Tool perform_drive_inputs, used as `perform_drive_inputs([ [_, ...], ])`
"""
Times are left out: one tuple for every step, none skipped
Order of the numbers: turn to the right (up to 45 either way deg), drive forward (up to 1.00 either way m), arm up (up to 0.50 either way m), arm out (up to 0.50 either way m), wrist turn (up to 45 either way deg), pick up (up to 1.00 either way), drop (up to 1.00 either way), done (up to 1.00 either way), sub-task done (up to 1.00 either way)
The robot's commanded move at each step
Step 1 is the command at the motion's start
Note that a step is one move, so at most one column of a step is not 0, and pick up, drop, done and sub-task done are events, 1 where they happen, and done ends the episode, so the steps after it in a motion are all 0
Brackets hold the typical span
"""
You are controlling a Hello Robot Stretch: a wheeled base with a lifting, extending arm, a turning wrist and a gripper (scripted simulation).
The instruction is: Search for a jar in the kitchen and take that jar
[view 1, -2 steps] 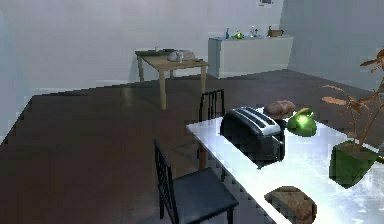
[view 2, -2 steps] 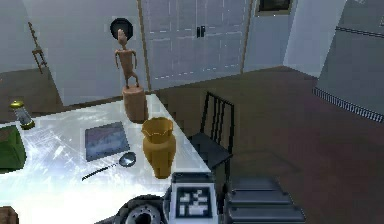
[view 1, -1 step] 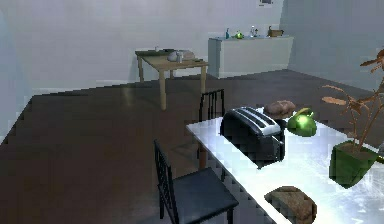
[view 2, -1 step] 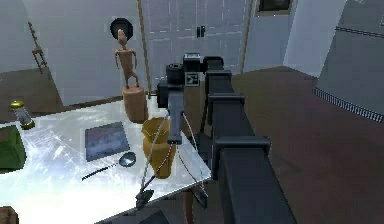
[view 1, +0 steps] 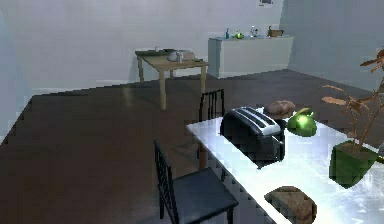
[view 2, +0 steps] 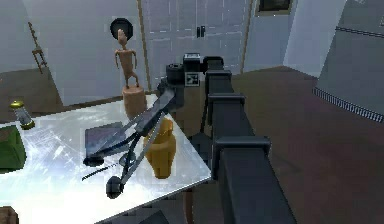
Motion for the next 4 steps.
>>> perform_drive_inputs([
  [0.0, 0.0, 0.0, 0.0, 45.0, 0.0, 0.0, 0.0, 0.0],
  [0.0, 0.0, 0.0, 0.0, 45.0, 0.0, 0.0, 0.0, 0.0],
  [0.0, 0.0, 0.0, 0.0, 15.0, 0.0, 0.0, 0.0, 0.0],
  [0.0, 0.0, -0.26, 0.0, 0.0, 0.0, 0.0, 0.0, 0.0],
])
